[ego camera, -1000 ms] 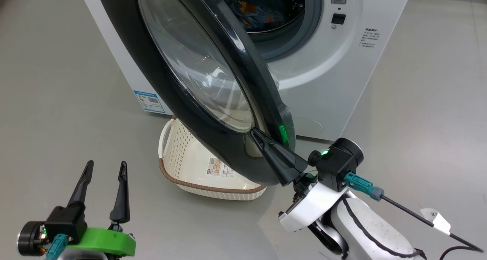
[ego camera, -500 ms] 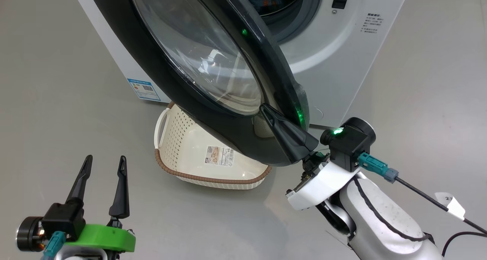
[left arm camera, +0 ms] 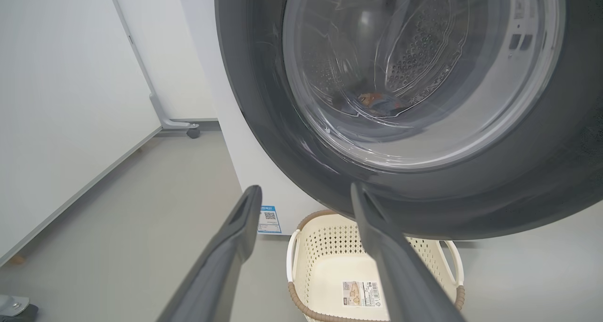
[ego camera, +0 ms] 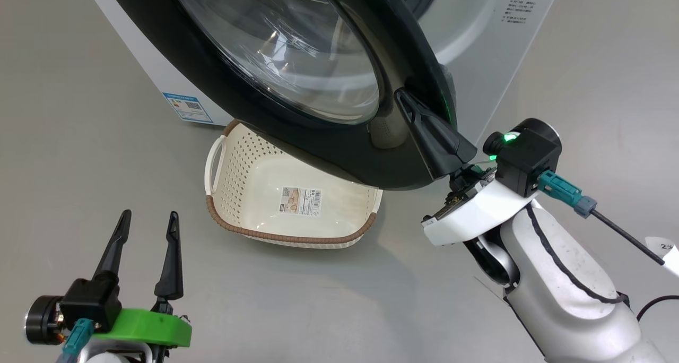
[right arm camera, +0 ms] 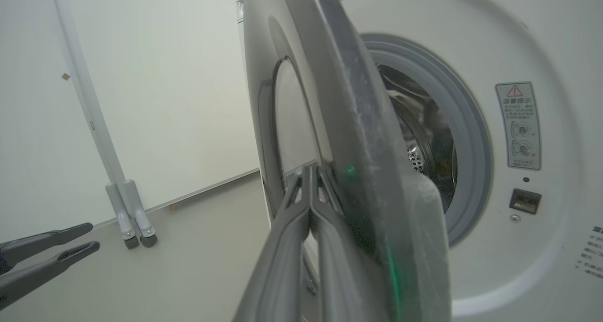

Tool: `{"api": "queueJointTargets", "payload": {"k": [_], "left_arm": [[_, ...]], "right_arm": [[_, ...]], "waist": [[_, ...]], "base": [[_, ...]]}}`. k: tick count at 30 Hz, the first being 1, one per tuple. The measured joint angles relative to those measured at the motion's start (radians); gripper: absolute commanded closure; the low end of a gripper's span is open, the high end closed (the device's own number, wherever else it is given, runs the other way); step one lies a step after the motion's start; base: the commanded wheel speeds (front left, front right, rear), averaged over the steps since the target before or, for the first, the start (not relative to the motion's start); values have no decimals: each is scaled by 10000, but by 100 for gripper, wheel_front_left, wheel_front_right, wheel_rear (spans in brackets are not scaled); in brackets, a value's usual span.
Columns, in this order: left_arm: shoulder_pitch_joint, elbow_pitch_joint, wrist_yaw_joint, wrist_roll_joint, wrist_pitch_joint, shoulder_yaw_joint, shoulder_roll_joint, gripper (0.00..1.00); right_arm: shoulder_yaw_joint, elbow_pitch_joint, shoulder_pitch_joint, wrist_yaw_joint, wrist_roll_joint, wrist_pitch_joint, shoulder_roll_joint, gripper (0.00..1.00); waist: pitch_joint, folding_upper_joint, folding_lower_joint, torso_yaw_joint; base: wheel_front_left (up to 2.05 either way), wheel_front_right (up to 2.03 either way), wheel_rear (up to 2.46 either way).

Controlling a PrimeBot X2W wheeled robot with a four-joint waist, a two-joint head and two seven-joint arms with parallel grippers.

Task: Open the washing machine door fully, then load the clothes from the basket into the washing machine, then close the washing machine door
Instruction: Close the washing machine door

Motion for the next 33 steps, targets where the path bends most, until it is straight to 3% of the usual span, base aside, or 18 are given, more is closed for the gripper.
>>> {"api": "queueJointTargets", "payload": {"k": [14, 33], "left_arm": [[-346, -63, 0, -86, 0, -443, 136, 0], [-595, -410, 0, -182, 0, -247, 215, 0]], "right_arm": [[-790, 150, -944, 0, -244, 0, -226, 100], [-1068, 397, -2705, 2, -562, 0, -610, 100]], "waist": [[618, 0, 0, 77], [1699, 0, 0, 529]], "base": [[0, 0, 0], [0, 0, 0]]}}
